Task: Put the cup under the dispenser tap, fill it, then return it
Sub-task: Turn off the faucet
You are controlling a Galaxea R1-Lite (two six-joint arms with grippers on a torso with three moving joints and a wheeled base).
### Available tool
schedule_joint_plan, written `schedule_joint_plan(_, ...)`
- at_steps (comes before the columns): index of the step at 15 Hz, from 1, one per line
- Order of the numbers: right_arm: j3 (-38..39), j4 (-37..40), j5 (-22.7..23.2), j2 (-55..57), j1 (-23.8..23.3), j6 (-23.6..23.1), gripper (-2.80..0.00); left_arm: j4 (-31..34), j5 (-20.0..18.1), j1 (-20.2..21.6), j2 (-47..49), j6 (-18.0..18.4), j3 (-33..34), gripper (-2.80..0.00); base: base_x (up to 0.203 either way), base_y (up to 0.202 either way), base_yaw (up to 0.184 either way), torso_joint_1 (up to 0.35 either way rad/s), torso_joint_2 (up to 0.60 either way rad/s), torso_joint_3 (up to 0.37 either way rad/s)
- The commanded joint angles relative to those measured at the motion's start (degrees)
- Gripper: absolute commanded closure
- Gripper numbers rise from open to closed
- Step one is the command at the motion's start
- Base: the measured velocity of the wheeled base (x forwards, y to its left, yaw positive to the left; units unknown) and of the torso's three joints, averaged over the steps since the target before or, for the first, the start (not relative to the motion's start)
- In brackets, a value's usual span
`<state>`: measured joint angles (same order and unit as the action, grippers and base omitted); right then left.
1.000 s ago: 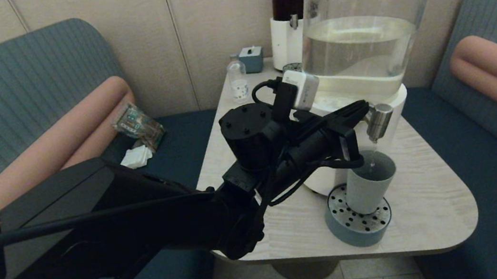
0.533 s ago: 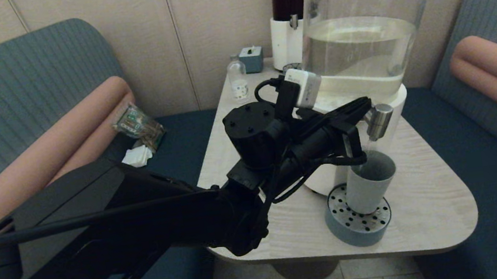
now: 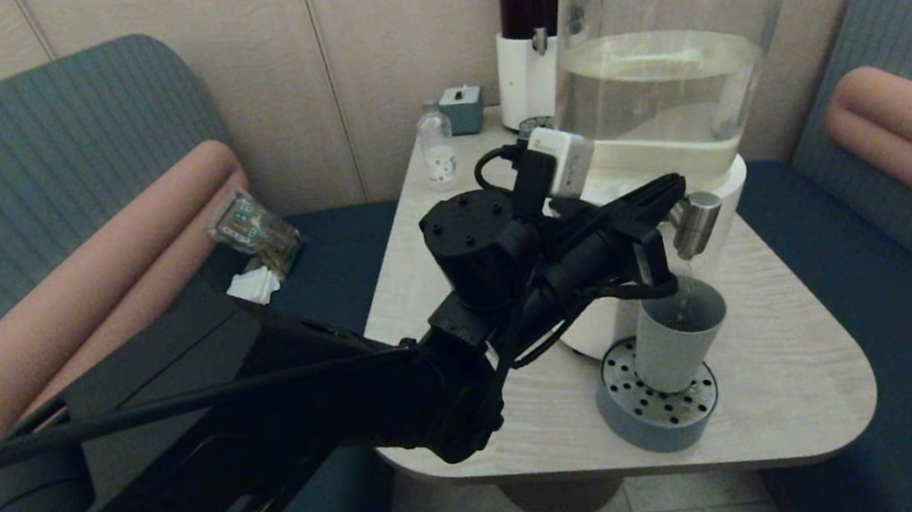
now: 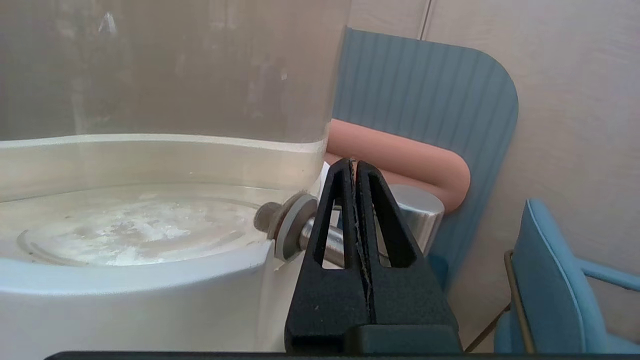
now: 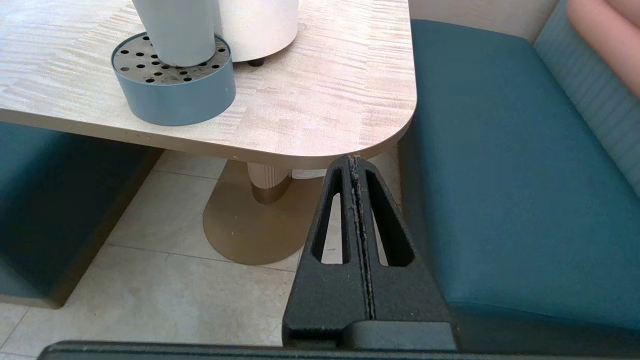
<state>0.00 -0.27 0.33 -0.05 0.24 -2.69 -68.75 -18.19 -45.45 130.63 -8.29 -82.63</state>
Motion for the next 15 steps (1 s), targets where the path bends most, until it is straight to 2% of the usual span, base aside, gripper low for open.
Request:
schedule_joint_plan(1,0.2,0.0,0.0,0.0,0.0,0.0,0.0,-0.3,-0.2,0.0,2.5,-0.1,-1.4,0.0,0.0,0.0,0.0,0.0,0.0,0.0)
schedule_joint_plan(9,0.2,0.0,0.0,0.0,0.0,0.0,0.0,-0.1,-0.4,-0.1,5.9,-0.2,-7.0,0.0,0.0,0.0,0.0,0.0,0.0,0.0)
schedule_joint_plan(13,0.2,-0.1,0.0,0.0,0.0,0.0,0.0,-0.3,-0.2,-0.1,2.2,-0.3,-6.2,0.0,0.0,0.0,0.0,0.0,0.0,0.0)
schedule_joint_plan(15,0.2,0.0,0.0,0.0,0.0,0.0,0.0,0.5,-0.1,-0.1,-3.3,-0.3,-2.6,0.0,0.0,0.0,0.0,0.0,0.0,0.0)
